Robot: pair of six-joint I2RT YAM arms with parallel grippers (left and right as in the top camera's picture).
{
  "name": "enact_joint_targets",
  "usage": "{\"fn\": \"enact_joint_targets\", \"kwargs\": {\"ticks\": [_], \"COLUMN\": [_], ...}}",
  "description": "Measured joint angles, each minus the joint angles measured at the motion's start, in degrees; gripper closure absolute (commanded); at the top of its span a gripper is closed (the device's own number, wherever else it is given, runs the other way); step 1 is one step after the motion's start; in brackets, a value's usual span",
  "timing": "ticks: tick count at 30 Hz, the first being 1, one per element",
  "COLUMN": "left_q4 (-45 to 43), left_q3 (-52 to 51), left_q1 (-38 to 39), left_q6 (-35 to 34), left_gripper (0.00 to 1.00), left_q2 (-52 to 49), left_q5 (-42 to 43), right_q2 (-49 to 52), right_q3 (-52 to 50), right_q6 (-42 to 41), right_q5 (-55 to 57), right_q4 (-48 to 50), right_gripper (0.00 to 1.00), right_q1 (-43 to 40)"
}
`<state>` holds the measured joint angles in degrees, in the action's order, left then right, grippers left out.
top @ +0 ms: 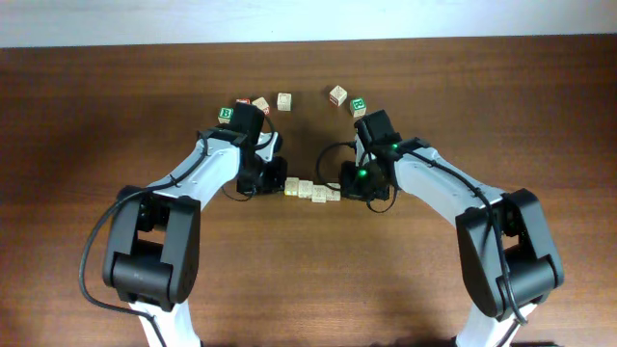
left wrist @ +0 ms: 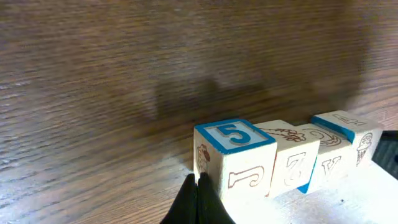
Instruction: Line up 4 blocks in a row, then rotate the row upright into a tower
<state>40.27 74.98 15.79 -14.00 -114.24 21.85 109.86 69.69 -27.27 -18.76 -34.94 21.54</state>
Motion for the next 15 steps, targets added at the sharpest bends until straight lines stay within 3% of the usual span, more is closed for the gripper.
{"fn": "enact_joint_targets", "kwargs": {"ticks": [4,8,11,15], "left_q4": [0.0,0.5,0.4,0.4], "left_q3": [0.0,0.0,0.0,0.0], "left_q1": [0.1,0.2,0.2,0.2], "left_q6": [0.0,0.0,0.0,0.0], "left_gripper": [1.0,1.0,1.0,1.0], "left_q2": [0.0,0.0,0.0,0.0], "left_q5": [0.7,0.2,0.2,-1.1], "right_q2": [0.0,0.0,-0.1,-0.1], "right_q3": [0.3,11.1,12.2,11.9], "right_q6": [0.3,1.1,1.6,-1.2], "right_q5": [0.9,4.9,6.1,7.9], "right_q4": [-2.2,-10.1,-12.7,-13.5], "right_gripper": [0.9,0.91,0.92,0.96], "right_q1": [0.2,0.4,0.8,9.6]}}
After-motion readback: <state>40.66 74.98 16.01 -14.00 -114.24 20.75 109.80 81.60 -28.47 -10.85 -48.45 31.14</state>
